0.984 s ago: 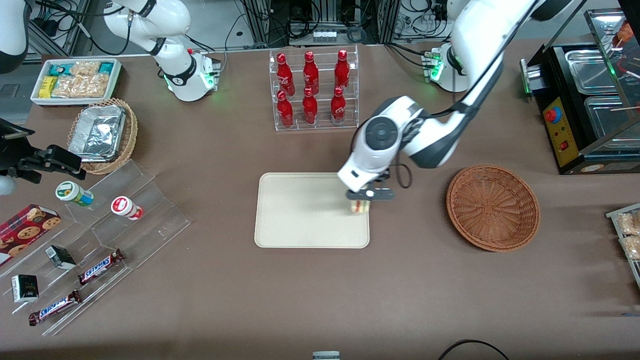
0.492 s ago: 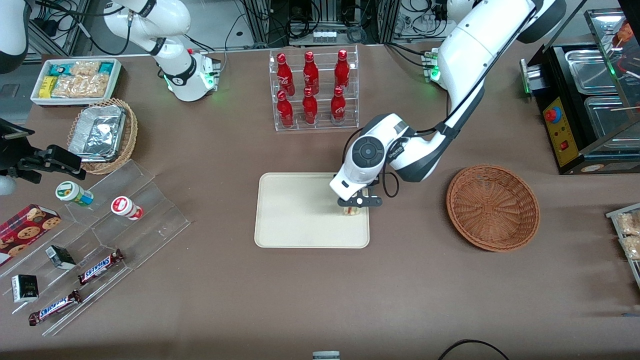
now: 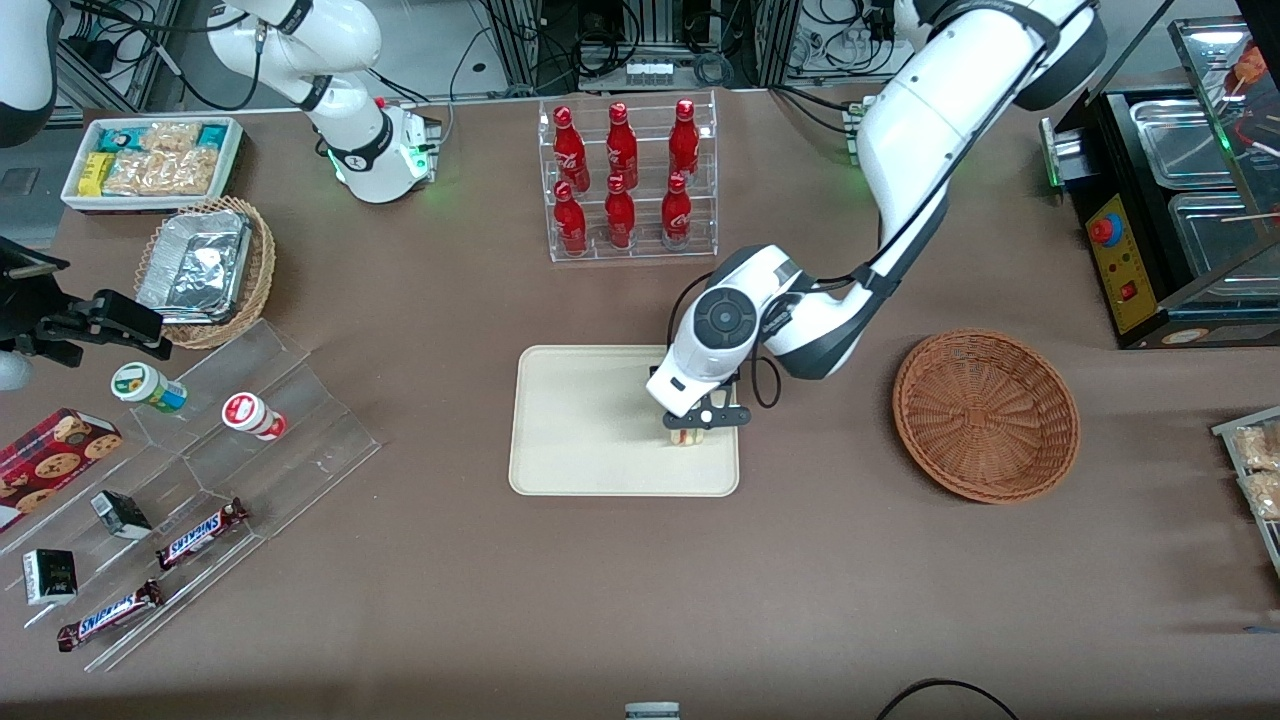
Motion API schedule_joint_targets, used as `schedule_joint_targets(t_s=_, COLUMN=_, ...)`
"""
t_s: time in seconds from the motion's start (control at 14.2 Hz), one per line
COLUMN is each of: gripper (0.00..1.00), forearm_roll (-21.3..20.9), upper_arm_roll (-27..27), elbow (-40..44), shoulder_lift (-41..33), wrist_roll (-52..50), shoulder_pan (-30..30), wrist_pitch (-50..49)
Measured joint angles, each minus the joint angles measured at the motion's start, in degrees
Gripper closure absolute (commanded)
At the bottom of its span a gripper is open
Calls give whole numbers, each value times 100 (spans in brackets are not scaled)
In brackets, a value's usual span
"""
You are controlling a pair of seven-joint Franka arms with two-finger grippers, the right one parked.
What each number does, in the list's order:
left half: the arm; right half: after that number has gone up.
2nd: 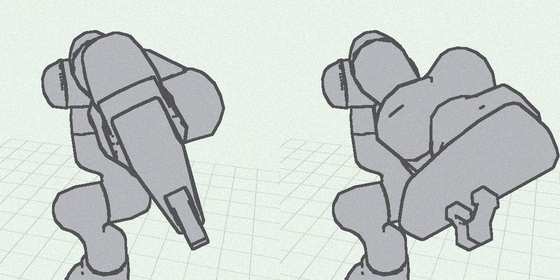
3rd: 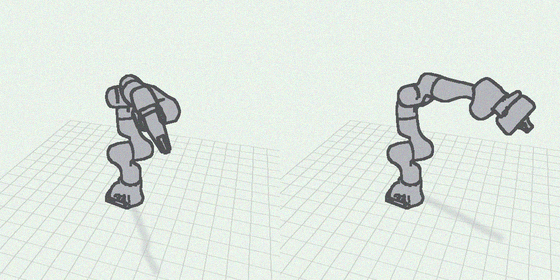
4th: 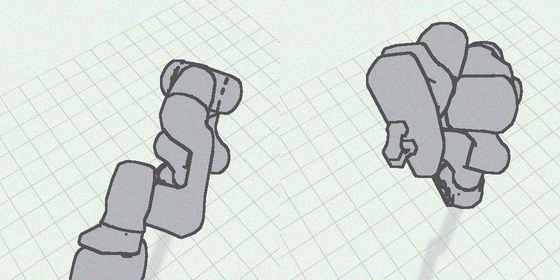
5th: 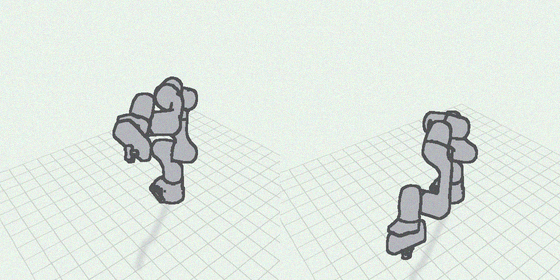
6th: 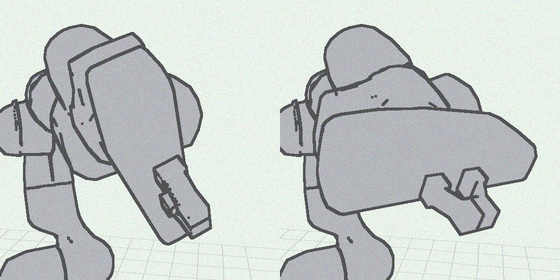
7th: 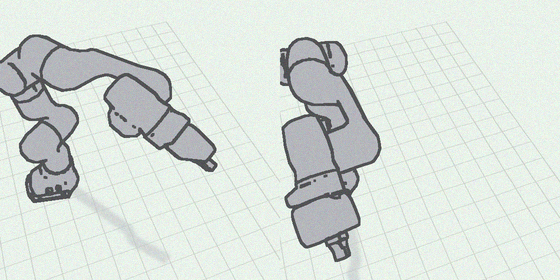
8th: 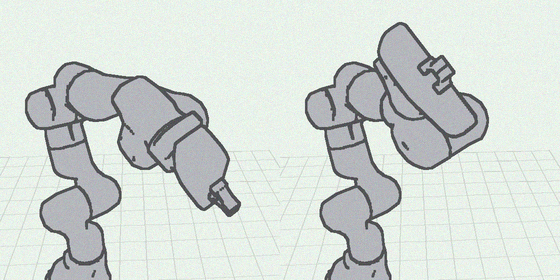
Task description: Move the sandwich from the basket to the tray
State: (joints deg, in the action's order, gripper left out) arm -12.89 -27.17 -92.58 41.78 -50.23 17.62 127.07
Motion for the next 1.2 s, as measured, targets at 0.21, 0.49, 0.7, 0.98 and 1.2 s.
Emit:
schedule_joint_targets(t_s=0.21, gripper=63, forearm_roll=0, upper_arm_roll=330, elbow=80, shoulder_lift=106, wrist_roll=-21, shoulder_pan=393, wrist_pitch=6)
schedule_joint_targets(t_s=0.49, gripper=34, forearm_roll=0, upper_arm_roll=383, elbow=136, shoulder_lift=113, wrist_roll=-24, shoulder_pan=416, wrist_pitch=6)
schedule_joint_targets(t_s=0.7, gripper=0, forearm_roll=0, upper_arm_roll=420, elbow=172, shoulder_lift=113, wrist_roll=-24, shoulder_pan=404, wrist_pitch=7)
schedule_joint_targets(t_s=0.98, gripper=0, forearm_roll=0, upper_arm_roll=435, elbow=366, shoulder_lift=56, wrist_roll=-87, shoulder_pan=377, wrist_pitch=-21)
schedule_joint_targets(t_s=1.2, gripper=0, forearm_roll=117, upper_arm_roll=445, elbow=534, shoulder_lift=-453, wrist_roll=-115, shoulder_pan=133, wrist_pitch=-795)
